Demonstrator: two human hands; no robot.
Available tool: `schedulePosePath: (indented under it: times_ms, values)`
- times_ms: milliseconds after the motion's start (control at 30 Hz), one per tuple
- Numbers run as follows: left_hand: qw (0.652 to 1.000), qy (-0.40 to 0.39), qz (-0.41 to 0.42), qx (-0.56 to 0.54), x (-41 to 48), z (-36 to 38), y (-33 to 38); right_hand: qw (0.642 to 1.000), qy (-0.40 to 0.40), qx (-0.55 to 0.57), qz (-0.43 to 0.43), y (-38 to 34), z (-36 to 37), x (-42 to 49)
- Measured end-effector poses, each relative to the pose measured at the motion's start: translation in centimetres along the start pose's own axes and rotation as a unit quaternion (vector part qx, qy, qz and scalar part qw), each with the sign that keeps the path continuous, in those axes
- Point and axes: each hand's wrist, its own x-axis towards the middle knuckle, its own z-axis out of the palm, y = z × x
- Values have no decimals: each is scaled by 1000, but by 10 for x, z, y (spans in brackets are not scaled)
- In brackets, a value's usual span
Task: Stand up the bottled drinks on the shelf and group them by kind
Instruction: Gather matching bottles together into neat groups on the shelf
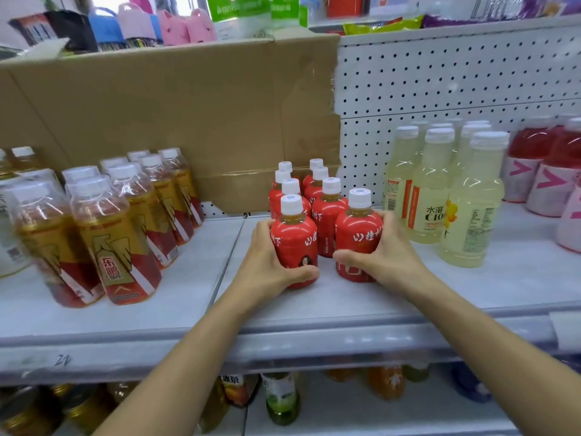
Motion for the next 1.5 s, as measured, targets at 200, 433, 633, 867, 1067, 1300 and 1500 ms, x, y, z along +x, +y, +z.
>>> schedulePosePath:
  times_ms: [200,433,633,867,1067,1300,1500]
  values:
    - [1000,-1,6,-19,1,-1,-6,998,-51,32,-24,-3,7,-5]
    - [999,-5,8,-33,2,0,-4,997,-57,37,-39,-7,7,-6]
    - [998,58,6,6,-8,-6,16,997,-64,7,-35,-6,-5,-19]
    - [968,122,214,49,-59,31,78,972,170,-46,-157,4,-77,-32]
    - [978,-1,208,36,-28,113,114,956,269,-58,-104,39,-125,4]
    - [994,57,61,-76,66,176,163,984,133,-99,-58,79,-154,46]
    - [993,104,26,-39,126,187,189,992,98,-59,-53,105,-207,59]
